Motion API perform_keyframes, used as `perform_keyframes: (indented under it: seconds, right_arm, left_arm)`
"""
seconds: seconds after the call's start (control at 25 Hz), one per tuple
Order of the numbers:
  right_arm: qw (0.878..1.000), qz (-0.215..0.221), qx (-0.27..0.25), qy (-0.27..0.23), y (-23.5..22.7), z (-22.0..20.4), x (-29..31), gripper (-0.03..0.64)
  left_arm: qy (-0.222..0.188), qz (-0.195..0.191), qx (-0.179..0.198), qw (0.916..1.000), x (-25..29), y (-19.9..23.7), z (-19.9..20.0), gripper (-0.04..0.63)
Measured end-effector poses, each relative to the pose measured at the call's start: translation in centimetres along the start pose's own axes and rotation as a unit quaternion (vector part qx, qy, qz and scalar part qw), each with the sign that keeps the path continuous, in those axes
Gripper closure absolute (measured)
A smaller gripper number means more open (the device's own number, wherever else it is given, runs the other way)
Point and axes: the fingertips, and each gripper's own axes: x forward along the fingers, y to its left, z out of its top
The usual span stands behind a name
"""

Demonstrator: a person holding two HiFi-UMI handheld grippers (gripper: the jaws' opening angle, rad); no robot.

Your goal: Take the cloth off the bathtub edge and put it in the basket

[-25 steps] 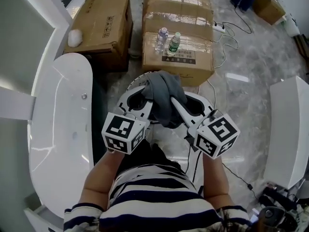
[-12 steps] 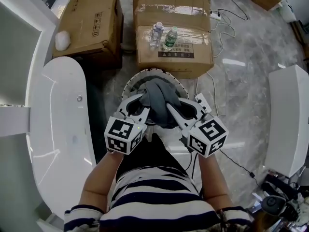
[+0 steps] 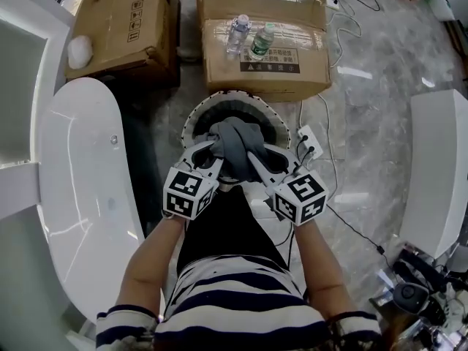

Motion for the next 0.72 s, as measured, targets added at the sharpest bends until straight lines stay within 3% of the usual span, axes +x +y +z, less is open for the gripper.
perform_keyframes:
  seconds: [0.32, 0.72]
  right_arm:
    - [0.998, -0.022, 0.015, 0.060, -2.8, -5.8, 4.3, 0.532]
    - [0.987, -0.034, 0.066, 0.144, -5.6, -14.1, 8.0, 0.531]
  left_arm:
    - [0.097, -0.020, 0.008, 0.9951, 3.6, 2.2, -6.9, 0.528]
    - [0.211, -0.035, 0.023, 0.9765, 6.5, 3.1, -15.7, 0.528]
